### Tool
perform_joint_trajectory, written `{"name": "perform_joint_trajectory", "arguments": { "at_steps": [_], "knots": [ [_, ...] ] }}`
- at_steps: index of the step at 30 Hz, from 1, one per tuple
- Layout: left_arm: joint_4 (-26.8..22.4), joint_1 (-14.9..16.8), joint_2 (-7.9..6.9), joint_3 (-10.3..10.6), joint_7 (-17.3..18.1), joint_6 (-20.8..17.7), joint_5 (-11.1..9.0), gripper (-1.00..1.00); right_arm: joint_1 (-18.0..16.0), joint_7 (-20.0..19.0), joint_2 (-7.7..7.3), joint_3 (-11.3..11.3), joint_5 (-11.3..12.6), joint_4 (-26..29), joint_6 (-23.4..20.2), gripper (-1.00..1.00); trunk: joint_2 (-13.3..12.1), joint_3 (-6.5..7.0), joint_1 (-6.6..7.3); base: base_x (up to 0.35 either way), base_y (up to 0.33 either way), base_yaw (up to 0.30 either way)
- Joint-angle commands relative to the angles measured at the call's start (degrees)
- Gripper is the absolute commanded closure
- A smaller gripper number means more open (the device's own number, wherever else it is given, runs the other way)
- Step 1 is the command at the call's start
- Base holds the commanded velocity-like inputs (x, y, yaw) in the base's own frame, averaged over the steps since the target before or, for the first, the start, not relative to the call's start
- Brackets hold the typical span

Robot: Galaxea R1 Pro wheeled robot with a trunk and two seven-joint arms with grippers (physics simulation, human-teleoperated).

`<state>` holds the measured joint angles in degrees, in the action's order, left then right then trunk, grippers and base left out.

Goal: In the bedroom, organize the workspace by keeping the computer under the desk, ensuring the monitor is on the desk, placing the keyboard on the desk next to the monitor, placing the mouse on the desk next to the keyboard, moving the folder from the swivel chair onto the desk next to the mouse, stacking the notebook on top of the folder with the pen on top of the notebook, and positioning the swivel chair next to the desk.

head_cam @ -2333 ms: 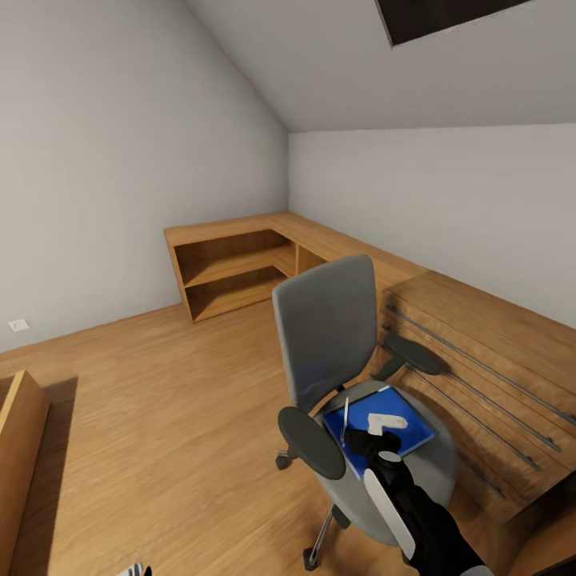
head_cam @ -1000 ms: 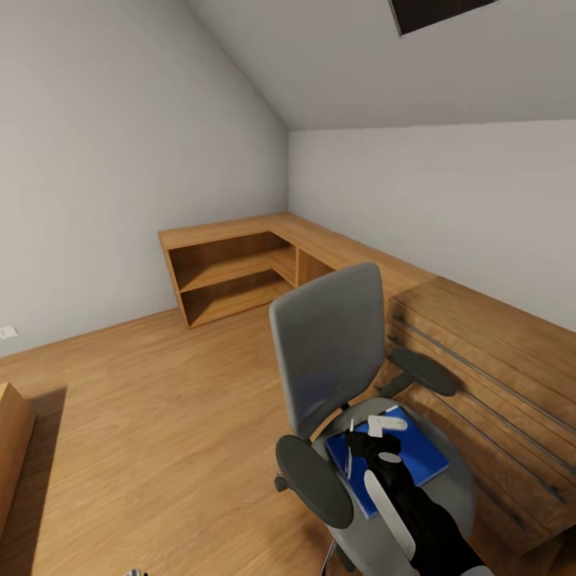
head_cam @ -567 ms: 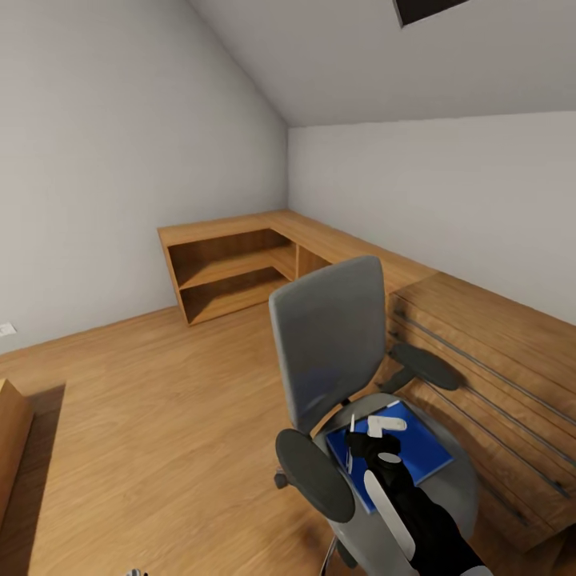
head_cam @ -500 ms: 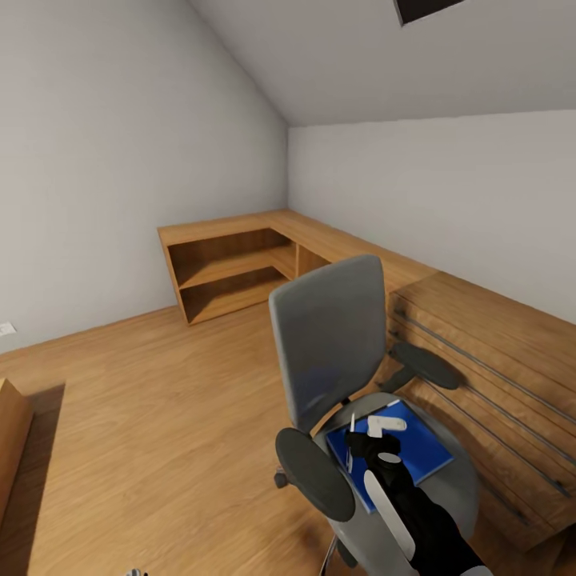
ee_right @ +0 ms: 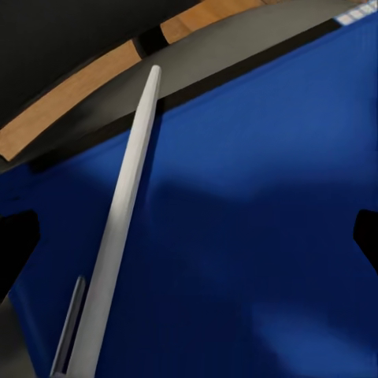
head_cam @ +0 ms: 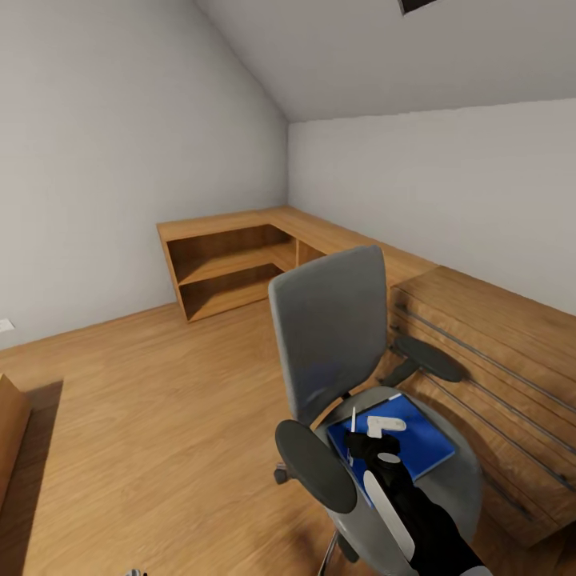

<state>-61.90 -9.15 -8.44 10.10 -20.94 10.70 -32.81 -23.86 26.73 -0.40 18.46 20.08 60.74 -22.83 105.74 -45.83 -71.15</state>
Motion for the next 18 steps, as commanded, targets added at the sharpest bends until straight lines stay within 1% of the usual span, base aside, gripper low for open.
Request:
{"name": "perform_joint_trajectory", "arguments": {
  "at_steps": [1,11,18],
  "knots": [
    [-0.06,0.01,-0.09,0.27,-0.32,0.37,-0.59,-1.00,-0.04,0.49,-0.04,0.18,0.39,0.08,-0.20,-1.00,0.44,-0.23,-0.22,0.000,0.000,0.000],
    [-0.06,0.04,-0.09,0.23,-0.32,0.44,-0.58,-1.00,-0.04,0.52,0.04,0.18,0.39,0.08,-0.22,-1.00,4.45,-2.02,-2.42,0.000,0.000,0.000],
    [-0.06,0.03,-0.09,0.19,-0.32,0.46,-0.59,-1.00,-0.04,0.52,0.05,0.18,0.39,0.08,-0.26,-1.00,4.45,-2.02,-2.42,0.000,0.000,0.000]
  ]
}}
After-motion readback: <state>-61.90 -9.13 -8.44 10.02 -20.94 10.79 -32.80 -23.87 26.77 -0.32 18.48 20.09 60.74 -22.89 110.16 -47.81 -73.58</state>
